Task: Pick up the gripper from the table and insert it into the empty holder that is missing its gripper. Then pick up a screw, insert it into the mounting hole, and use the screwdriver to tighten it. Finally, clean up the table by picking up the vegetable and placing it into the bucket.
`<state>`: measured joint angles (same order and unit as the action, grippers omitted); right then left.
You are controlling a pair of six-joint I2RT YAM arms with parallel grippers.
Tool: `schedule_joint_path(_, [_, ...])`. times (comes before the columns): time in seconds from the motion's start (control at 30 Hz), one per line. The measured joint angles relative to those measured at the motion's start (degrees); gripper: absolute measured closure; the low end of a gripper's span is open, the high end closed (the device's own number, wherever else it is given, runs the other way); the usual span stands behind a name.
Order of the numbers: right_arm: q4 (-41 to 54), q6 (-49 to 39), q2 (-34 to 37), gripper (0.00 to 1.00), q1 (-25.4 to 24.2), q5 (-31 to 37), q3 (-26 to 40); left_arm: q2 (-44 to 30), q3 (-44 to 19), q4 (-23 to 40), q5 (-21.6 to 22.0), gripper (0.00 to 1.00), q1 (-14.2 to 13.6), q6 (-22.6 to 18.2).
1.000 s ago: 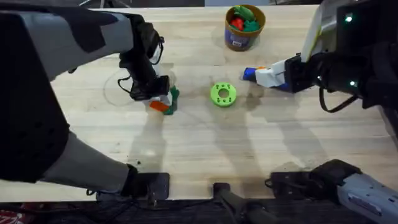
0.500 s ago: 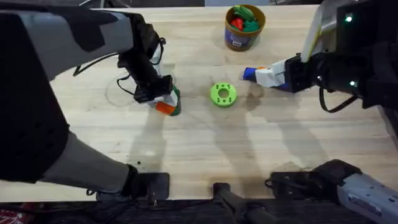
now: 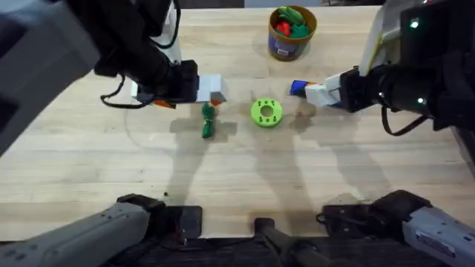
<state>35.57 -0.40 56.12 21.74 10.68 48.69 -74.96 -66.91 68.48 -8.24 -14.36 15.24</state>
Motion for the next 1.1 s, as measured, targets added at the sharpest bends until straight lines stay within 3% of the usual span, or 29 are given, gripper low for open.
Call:
schedule_joint_path(0.13, [0.4, 0.0, 0.0, 0.031, 0.0, 0.0, 0.0, 2.0, 1.7, -3.9, 2.7, 0.002, -2.9, 2.3])
schedule_joint_path(0.33, [0.5, 0.0, 0.0, 0.031, 0.0, 0.0, 0.0, -1.9, 11.5, -14.2, 5.3, 0.002, -5.7, 5.9])
schedule_joint_path(0.47, [0.5, 0.0, 0.0, 0.031, 0.0, 0.0, 0.0, -5.5, 15.8, -19.1, 6.6, 0.002, -6.0, 7.5])
schedule_joint_path(0.63, [0.5, 0.0, 0.0, 0.031, 0.0, 0.0, 0.0, -9.2, 16.5, -22.8, 7.2, 0.007, -6.0, 8.1])
schedule_joint_path(0.77, [0.5, 0.0, 0.0, 0.031, 0.0, 0.0, 0.0, -11.3, 16.5, -24.0, 7.2, 0.079, -6.0, 8.4])
schedule_joint_path(0.8, [0.5, 0.0, 0.0, 0.031, 0.0, 0.0, 0.0, -11.4, 16.5, -24.1, 7.2, 0.114, -6.0, 8.5])
schedule_joint_path(0.93, [0.4, 0.0, 0.0, 0.031, 0.0, 0.0, 0.0, -11.4, 16.5, -23.8, 7.2, 0.454, -6.0, 9.0])
schedule_joint_path(1.03, [0.5, 0.0, 0.0, 0.031, 0.0, 0.0, 0.0, -11.4, 16.5, -23.8, 7.3, 0.877, -6.0, 9.0])
schedule_joint_path(1.07, [0.5, 0.0, 0.0, 0.031, 0.0, 0.0, 0.0, -11.4, 16.5, -23.8, 7.4, 0.958, -6.0, 8.9])
schedule_joint_path(1.1, [0.5, 0.0, 0.0, 0.031, 0.0, 0.0, 0.0, -11.4, 16.5, -23.9, 7.3, 0.977, -6.0, 8.8])
